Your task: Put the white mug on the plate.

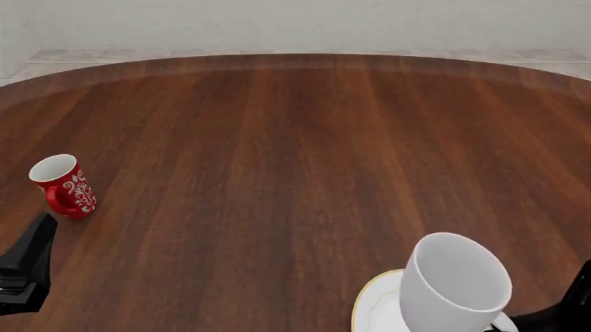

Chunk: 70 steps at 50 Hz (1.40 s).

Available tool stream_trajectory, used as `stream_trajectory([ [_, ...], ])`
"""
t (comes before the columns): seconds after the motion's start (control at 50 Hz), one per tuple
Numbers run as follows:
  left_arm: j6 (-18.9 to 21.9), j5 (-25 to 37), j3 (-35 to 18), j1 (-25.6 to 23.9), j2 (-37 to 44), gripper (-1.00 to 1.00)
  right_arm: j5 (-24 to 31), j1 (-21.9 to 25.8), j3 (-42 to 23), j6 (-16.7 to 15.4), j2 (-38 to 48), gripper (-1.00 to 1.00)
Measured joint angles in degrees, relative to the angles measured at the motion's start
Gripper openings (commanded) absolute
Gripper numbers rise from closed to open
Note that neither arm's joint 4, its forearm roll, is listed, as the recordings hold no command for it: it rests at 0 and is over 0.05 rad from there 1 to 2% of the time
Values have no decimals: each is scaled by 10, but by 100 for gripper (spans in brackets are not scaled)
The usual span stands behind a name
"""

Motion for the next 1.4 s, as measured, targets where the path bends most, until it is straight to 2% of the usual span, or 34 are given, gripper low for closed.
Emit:
stream_trajectory([
  [0.92, 0, 0, 0, 0, 0, 100, -100, 15, 96, 36, 34, -100],
  [1.4, 0, 0, 0, 0, 0, 100, -102, -1, 110, 28, 27, -100],
])
